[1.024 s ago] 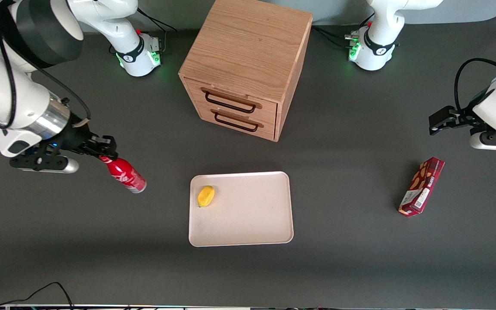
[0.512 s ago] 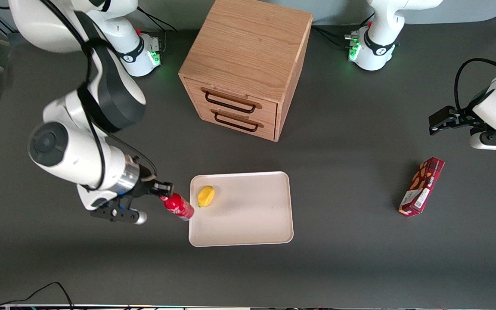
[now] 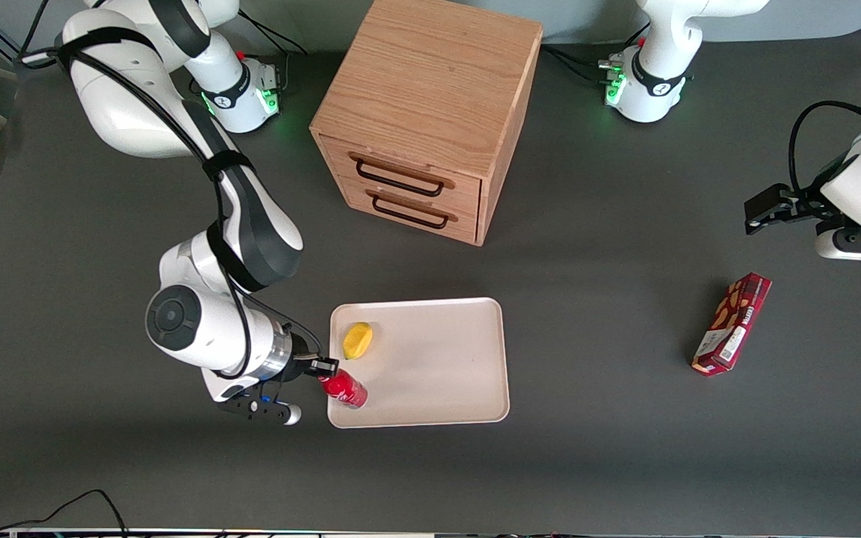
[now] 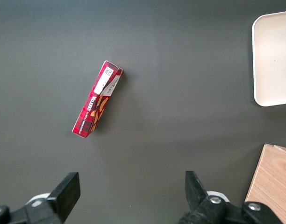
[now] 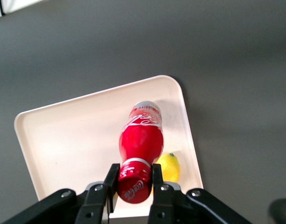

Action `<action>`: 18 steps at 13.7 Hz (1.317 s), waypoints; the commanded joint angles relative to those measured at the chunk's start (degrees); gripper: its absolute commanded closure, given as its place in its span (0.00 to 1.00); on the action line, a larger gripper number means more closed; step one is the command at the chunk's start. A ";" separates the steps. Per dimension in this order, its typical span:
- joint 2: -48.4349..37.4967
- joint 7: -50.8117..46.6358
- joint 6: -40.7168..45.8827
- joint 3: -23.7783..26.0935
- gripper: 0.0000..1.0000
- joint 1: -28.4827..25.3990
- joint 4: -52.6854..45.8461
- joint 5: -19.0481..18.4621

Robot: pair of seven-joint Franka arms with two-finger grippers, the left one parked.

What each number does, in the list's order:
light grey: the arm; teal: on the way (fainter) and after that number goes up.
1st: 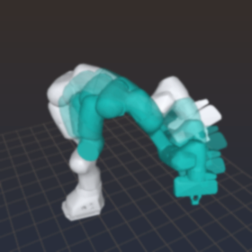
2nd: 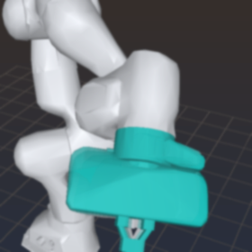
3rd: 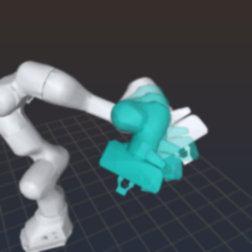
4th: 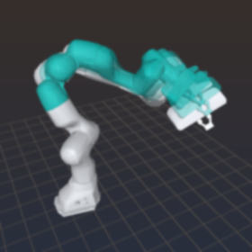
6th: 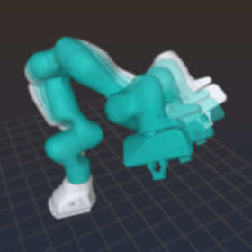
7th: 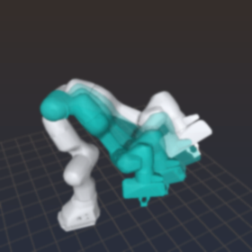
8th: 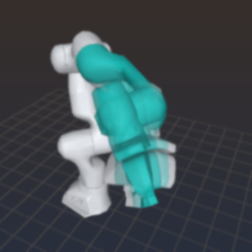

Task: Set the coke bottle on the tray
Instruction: 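Lower the bottle onto the tray and open the right gripper, then withdraw the right gripper away from the bottle on the tray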

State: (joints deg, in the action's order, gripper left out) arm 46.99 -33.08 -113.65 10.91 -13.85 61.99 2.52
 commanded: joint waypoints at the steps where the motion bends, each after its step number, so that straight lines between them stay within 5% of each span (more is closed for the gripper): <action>1: 1.96 -1.46 0.53 -0.63 1.00 -0.66 -2.93 0.82; 6: 2.76 -2.87 0.53 -0.63 1.00 -0.66 -2.93 2.14; 7: 2.67 -2.87 0.53 -0.63 0.82 -0.48 -2.93 2.14; 9: 1.97 -2.69 0.44 -0.72 0.07 -0.04 -2.93 1.97; 10: 1.18 -2.60 0.44 -0.72 0.00 0.05 -3.11 1.88; 15: -8.90 -1.55 -1.05 -0.89 0.00 0.66 -3.11 0.92; 18: -20.40 3.27 7.44 -0.72 0.00 3.38 3.63 -1.46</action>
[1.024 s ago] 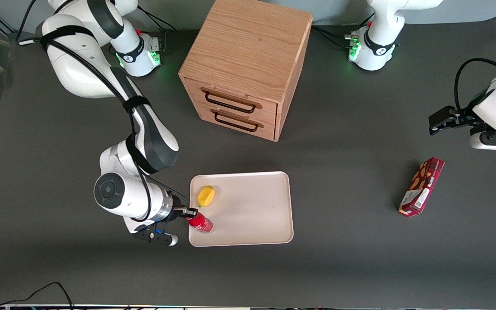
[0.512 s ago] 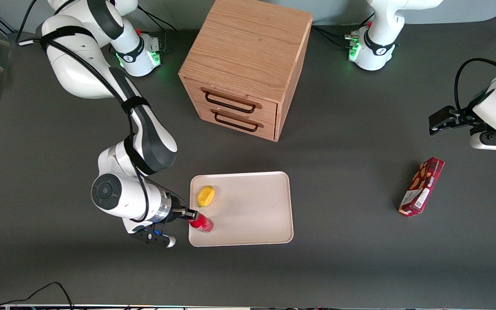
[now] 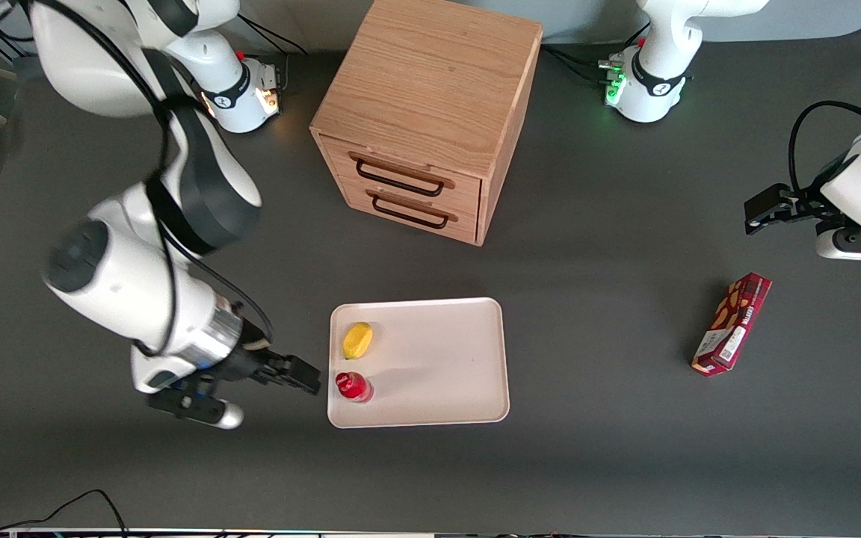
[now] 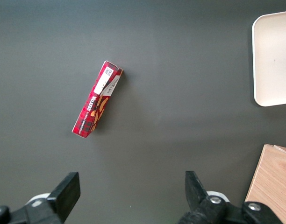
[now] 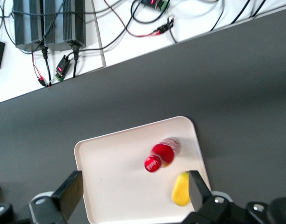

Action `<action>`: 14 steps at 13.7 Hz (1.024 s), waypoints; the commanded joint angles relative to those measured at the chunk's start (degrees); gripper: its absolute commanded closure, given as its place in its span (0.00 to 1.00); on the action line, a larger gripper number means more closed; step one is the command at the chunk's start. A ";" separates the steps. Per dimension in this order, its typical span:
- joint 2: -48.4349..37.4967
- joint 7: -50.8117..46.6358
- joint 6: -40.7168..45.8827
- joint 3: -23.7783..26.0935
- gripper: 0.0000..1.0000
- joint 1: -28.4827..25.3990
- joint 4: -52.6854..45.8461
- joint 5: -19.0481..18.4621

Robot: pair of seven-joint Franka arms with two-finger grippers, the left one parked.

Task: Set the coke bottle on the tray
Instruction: 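Withdraw the right gripper away from the bottle on the tray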

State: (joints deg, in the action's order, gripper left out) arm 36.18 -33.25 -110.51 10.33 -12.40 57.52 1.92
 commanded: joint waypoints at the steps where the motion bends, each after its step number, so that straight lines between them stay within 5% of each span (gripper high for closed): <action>1: -13.47 4.50 7.29 -0.13 0.00 2.98 11.61 -1.04; 8: -39.94 13.47 8.20 -0.05 0.00 12.03 39.40 -2.80; 14: -34.97 13.83 13.73 -0.13 0.00 15.56 28.11 -2.80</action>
